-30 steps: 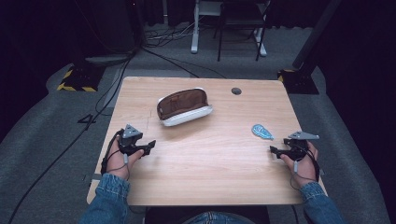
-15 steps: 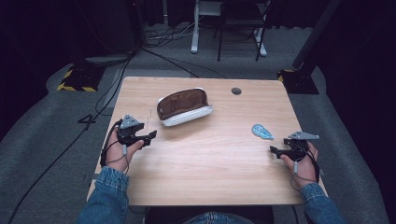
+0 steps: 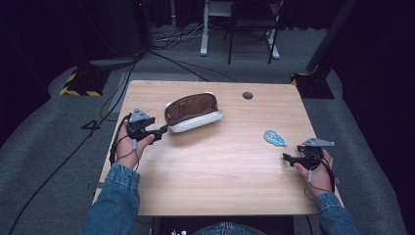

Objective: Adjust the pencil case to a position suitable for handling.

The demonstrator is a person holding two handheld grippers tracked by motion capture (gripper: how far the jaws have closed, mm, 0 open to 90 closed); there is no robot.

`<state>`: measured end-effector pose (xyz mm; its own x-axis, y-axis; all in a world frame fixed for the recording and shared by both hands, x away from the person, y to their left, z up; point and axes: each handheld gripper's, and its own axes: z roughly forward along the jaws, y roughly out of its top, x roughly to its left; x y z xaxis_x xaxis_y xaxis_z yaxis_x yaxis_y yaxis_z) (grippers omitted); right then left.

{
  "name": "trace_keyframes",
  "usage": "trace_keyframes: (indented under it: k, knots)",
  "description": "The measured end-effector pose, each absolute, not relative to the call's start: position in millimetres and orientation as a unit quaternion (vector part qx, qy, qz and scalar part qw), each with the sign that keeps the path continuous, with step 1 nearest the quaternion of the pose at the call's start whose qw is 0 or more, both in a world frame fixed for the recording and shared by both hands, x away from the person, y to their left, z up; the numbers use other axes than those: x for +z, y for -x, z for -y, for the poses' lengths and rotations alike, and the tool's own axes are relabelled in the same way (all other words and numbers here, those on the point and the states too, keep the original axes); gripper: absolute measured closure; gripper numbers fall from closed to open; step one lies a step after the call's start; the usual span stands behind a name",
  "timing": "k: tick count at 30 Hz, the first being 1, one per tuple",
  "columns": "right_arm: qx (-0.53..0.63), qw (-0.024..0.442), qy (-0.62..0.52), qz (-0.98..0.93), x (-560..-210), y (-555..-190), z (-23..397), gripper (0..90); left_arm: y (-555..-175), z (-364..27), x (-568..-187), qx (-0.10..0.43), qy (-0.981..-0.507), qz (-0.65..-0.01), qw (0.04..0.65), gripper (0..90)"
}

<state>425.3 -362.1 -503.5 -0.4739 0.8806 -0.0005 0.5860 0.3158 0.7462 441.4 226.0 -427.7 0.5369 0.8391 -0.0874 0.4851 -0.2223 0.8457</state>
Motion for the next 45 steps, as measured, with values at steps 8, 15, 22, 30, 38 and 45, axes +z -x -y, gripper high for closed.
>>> trace_keyframes:
  k: [8,15,22,30,38,45]
  knots:
    - [0.352,0.209,-0.467,-0.784,-503.6,-424.9,361.8,21.6,-460.8,-226.1,-434.3,0.21,-0.754,-0.442,0.437,35.5]
    - [0.352,0.209,-0.466,-0.784,-503.6,-424.9,361.8,21.6,-480.1,-225.4,-442.9,0.208,-0.751,-0.446,0.44,35.4]
    - [0.352,0.209,-0.465,-0.785,-503.6,-424.9,361.8,21.6,-495.1,-227.9,-449.4,0.214,-0.745,-0.445,0.448,35.4]
    - [0.352,0.208,-0.465,-0.786,-503.5,-424.8,361.8,21.6,-512.1,-228.1,-455.9,0.207,-0.736,-0.447,0.465,35.5]
    - [0.352,0.208,-0.463,-0.786,-503.5,-424.8,361.7,21.6,-526.8,-226.9,-461.6,0.205,-0.746,-0.445,0.451,36.3]
    - [0.352,0.208,-0.462,-0.787,-503.5,-424.6,361.6,21.9,-535.7,-215.5,-462.9,0.201,-0.76,-0.438,0.436,36.2]
